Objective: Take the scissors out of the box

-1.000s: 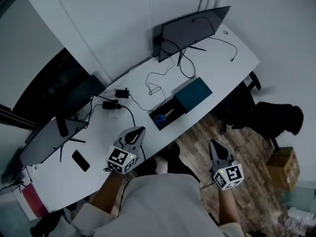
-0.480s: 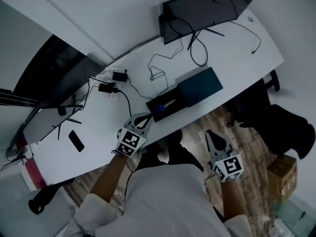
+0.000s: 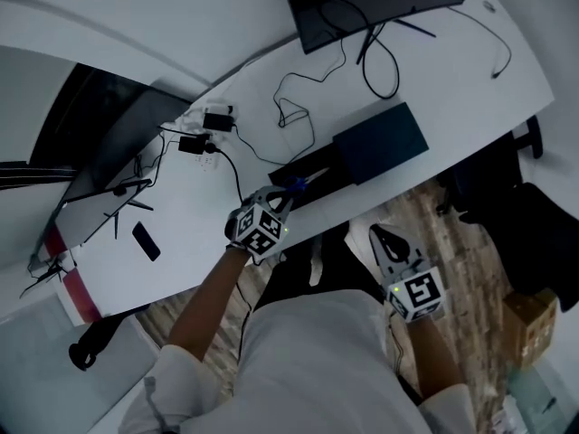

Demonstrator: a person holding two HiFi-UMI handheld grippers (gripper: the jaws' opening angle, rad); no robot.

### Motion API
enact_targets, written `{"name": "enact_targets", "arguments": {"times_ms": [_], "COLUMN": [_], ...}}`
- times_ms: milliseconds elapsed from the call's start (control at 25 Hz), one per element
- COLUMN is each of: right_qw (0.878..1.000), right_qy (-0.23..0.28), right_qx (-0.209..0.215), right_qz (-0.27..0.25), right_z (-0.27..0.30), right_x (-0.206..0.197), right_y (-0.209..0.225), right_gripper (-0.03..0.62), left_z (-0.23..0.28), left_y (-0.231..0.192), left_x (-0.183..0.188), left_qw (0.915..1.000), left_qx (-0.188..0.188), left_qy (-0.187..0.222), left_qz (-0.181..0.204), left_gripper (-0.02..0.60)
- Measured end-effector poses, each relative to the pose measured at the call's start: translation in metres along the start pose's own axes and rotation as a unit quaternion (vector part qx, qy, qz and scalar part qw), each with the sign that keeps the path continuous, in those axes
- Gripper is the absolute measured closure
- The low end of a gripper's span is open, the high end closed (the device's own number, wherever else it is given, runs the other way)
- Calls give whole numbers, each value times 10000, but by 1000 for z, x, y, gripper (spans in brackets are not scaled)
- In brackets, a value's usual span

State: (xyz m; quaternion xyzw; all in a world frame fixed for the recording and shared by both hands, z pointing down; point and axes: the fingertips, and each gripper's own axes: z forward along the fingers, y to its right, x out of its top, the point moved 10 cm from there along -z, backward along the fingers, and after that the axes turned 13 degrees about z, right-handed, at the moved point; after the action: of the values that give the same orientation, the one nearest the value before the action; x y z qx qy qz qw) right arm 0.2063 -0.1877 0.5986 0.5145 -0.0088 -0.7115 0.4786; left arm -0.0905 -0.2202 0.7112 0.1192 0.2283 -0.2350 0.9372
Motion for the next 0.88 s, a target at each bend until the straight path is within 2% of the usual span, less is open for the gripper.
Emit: {"name": "enact_targets", "arguments": {"times_ms": [200, 400, 640, 880], "right_qw": [9997, 9994, 9992, 9990], "right_qy": [-49, -87, -122, -108], "right_qx": [165, 209, 223, 198], "right_qz": [143, 248, 309, 384], "right_z": [16, 25, 30, 31], "right_x": [-1, 0, -2, -2], "right_y": [14, 29, 44, 54], "right_gripper": [562, 562, 562, 562], "left_z": [39, 66, 91, 110], "left_y": [-8, -14, -14, -10], "left_x": [-11, -17, -17, -21], "left_qw": [9959, 9851, 9732, 9590], "left_qx": [-384, -834, -1138, -1304], "left_qy": [-778, -1448, -1918, -2412], "left_qz": [244, 406, 555, 725], "left_gripper": [491, 455, 411, 407]}}
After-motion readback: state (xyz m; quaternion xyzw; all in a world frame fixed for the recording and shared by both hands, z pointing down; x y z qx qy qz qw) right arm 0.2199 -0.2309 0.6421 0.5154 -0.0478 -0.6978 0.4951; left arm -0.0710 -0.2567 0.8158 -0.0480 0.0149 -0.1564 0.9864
